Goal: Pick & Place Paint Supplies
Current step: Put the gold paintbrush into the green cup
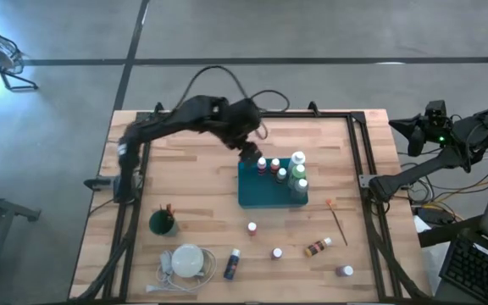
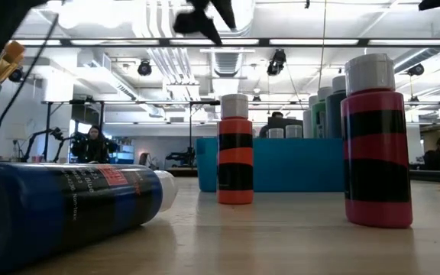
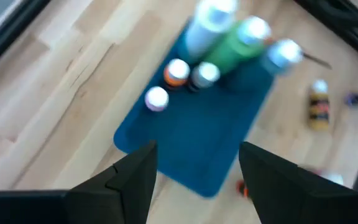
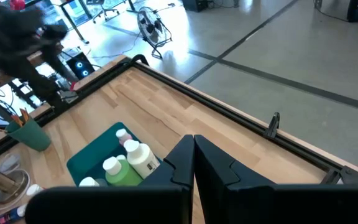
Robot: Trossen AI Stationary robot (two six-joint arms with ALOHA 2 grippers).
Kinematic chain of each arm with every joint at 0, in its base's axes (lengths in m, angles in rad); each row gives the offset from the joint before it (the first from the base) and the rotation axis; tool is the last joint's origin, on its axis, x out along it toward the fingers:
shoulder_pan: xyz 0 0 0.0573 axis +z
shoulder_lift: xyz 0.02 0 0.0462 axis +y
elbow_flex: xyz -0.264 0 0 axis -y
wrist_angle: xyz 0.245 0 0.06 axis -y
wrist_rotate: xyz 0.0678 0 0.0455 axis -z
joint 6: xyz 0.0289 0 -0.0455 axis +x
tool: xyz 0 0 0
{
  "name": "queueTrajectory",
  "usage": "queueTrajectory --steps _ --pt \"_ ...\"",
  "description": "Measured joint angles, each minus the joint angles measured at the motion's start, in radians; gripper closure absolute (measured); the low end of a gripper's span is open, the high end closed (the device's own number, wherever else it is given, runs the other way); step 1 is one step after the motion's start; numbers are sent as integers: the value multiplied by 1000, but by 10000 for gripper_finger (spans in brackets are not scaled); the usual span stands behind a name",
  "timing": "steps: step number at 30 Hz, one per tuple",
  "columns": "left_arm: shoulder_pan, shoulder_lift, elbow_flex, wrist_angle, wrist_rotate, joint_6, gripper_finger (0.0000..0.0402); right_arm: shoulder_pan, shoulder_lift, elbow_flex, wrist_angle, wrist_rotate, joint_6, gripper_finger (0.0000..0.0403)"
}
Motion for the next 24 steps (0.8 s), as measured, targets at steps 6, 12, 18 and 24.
queueTrajectory --steps 6,12,18,24 --pt "-141 -221 -109 36 -59 65 172 0 0 0 0 0 0 394" --pt "-319 -511 -268 176 -269 70 172 0 0 0 0 0 0 394" --pt "-432 -776 -518 401 -371 157 172 0 0 0 0 0 0 394" --pt "-434 -958 -731 507 -386 188 172 0 0 0 0 0 0 394"
